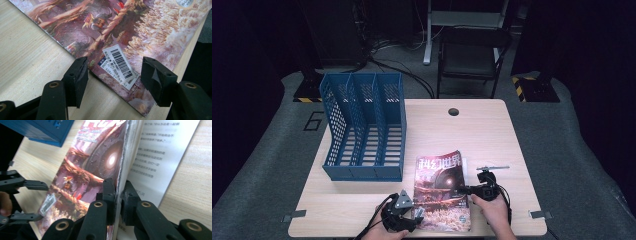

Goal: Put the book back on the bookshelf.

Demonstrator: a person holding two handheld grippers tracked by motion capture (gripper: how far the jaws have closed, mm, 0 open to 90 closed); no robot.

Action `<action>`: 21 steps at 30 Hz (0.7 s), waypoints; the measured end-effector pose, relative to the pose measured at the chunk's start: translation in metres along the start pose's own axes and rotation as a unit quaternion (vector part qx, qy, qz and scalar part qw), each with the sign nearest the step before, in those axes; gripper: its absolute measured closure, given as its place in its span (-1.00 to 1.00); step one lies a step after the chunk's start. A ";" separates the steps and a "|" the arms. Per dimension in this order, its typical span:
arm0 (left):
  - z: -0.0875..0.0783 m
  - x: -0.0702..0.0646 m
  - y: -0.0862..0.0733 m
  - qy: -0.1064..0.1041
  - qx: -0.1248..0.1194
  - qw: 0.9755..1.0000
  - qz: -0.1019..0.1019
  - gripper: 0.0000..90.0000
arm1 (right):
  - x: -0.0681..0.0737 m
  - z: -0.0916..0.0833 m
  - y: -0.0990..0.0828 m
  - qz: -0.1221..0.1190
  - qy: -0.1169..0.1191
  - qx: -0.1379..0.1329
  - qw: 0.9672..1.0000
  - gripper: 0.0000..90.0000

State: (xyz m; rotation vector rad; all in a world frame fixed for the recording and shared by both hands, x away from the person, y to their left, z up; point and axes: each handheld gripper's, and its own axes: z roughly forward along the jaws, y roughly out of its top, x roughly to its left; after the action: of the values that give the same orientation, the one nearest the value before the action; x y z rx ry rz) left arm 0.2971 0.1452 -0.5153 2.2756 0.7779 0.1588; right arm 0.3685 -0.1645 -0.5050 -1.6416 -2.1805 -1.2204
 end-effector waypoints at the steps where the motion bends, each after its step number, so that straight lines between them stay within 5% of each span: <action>1: 0.000 0.000 0.000 -0.001 -0.001 1.000 -0.001 -0.13 | -0.001 -0.001 0.000 -0.011 0.003 -0.006 1.000 0.88; 9: -0.001 0.009 0.001 -0.024 -0.002 0.999 -0.034 -0.13 | 0.004 -0.008 -0.001 -0.029 0.038 -0.037 0.998 0.92; 13: -0.005 0.016 0.004 -0.019 -0.009 0.999 -0.044 -0.17 | 0.007 -0.010 -0.003 -0.048 0.039 -0.052 0.997 0.92; 21: -0.009 0.034 0.014 -0.024 -0.039 0.995 -0.093 -0.33 | 0.019 -0.022 -0.011 -0.075 0.046 -0.090 0.992 0.93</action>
State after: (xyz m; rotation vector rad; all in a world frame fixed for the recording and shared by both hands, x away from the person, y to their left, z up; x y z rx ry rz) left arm 0.3288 0.1625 -0.5032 2.1136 0.9356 0.0459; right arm 0.3446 -0.1659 -0.4854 -1.4698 -2.2297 -1.5423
